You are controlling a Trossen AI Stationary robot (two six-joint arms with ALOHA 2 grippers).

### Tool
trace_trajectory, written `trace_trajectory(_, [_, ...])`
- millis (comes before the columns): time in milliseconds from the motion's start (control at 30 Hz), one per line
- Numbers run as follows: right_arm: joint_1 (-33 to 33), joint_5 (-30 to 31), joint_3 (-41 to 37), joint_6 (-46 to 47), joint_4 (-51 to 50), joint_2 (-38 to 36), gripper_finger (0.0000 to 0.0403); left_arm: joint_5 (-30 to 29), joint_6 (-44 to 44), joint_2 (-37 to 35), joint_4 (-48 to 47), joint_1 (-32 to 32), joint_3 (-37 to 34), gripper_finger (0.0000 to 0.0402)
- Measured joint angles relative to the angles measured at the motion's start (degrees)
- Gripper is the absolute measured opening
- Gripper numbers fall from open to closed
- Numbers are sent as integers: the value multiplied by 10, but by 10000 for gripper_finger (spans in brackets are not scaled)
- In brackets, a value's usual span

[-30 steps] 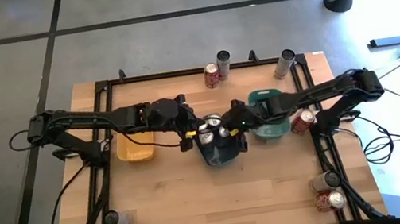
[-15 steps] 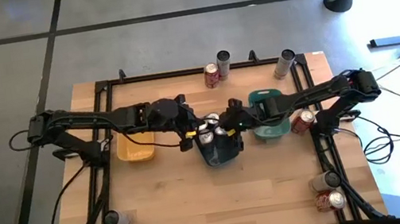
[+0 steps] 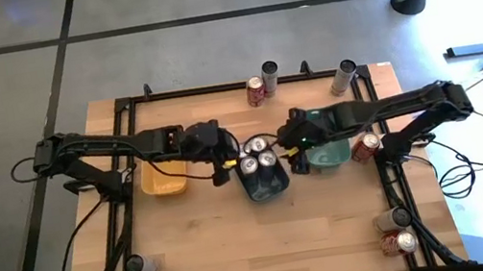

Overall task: Sort soda cans
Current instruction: Adjust the blue bin on the table

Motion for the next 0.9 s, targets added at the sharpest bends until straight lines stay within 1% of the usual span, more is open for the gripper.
trace_trajectory(100, [0,0,-12,10,-30,-20,284,-1,-34,0,-47,-6,0,1])
trace_trajectory(200, [0,4,-40,15,-29,-30,284,-4,-62,0,-88,-15,-1,1])
trace_trajectory(333, [-1,5,-90,-14,-2,-30,285,-25,-104,0,-79,-33,-44,1])
trace_trajectory(533, [-13,18,-168,-65,126,-16,285,-31,-174,0,53,-44,-161,1])
trace_trajectory(667, [-22,18,-213,-89,222,-2,285,-48,-190,5,190,-36,-226,1])
trace_trajectory(733, [-30,14,-227,-90,261,9,285,-51,-193,9,230,-28,-248,1])
trace_trajectory(800, [-40,6,-231,-89,272,22,285,-55,-196,14,264,-17,-259,1])
trace_trajectory(900, [-51,-3,-231,-87,277,45,285,-70,-202,20,272,-2,-262,1])
